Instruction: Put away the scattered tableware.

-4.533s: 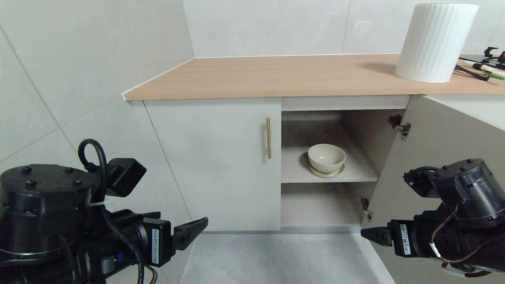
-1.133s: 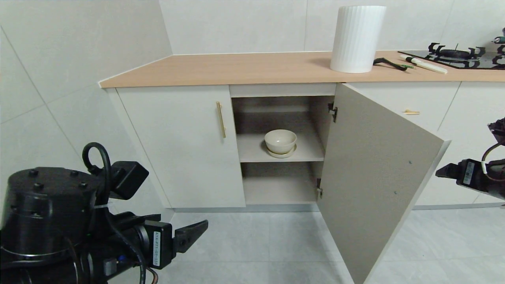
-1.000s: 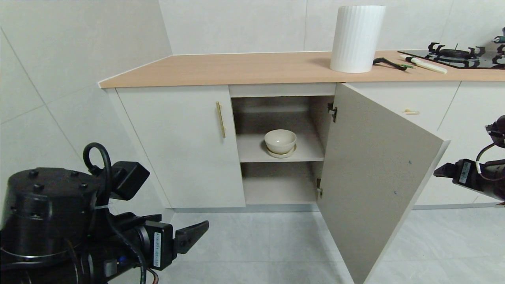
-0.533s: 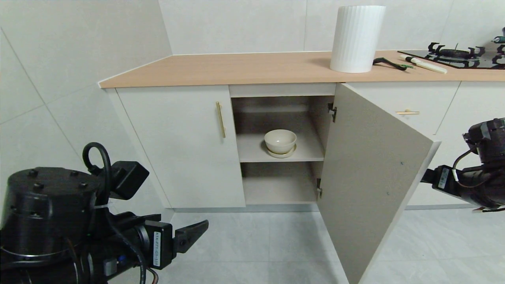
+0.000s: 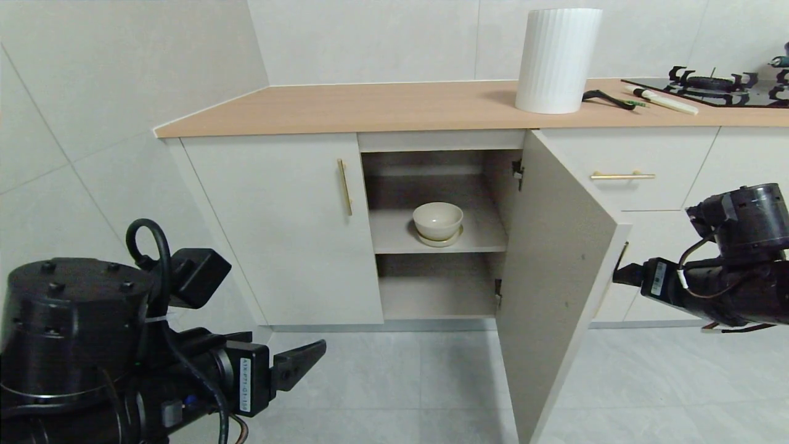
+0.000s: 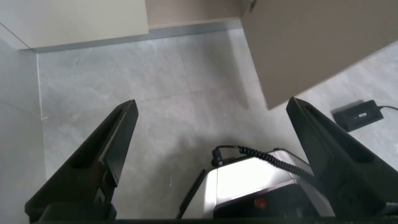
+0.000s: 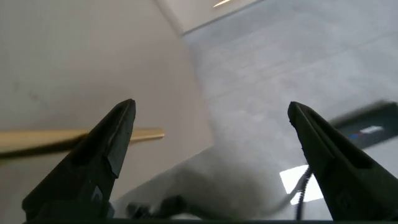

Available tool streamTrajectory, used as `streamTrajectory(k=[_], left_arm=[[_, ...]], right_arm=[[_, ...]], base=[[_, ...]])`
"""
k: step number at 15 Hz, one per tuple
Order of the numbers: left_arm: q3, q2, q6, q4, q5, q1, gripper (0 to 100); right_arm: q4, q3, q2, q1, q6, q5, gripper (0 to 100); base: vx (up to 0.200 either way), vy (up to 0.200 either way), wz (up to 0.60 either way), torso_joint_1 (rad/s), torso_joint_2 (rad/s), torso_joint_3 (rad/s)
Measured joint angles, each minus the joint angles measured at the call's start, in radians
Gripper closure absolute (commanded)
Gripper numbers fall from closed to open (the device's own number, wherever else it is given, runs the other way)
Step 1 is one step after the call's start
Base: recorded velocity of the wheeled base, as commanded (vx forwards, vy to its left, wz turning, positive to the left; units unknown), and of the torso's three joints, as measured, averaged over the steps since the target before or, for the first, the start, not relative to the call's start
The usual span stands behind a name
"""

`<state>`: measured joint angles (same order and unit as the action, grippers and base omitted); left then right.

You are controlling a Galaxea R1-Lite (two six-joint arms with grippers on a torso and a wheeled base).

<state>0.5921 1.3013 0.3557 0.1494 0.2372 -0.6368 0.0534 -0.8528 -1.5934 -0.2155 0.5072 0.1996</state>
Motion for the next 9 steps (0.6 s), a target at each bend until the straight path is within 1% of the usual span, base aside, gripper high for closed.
streamTrajectory(k=[3, 6, 8, 9], left_arm=[[0.0, -0.014, -0.005, -0.002, -0.002, 0.001, 0], [-0.007, -0.027, -0.011, -0.008, -0.002, -0.008, 0], [-0.019, -0.029, -0.045, -0.009, -0.002, -0.011, 0], [-0.023, -0.029, -0.051, -0.009, -0.001, -0.011, 0]], right_arm=[[0.042, -0.014, -0.026, -0.101, 0.019, -0.062, 0], [0.224, -0.019, -0.107, -0.169, 0.017, -0.089, 0], [0.316, -0.014, -0.173, -0.195, 0.019, -0.095, 0], [0.338, -0.013, -0.199, -0.201, 0.02, -0.095, 0]], base=[[0.0, 0.0, 0.0, 0.0, 0.0, 0.0], [0.0, 0.0, 0.0, 0.0, 0.0, 0.0], [0.0, 0.0, 0.0, 0.0, 0.0, 0.0], [0.0, 0.0, 0.0, 0.0, 0.0, 0.0]])
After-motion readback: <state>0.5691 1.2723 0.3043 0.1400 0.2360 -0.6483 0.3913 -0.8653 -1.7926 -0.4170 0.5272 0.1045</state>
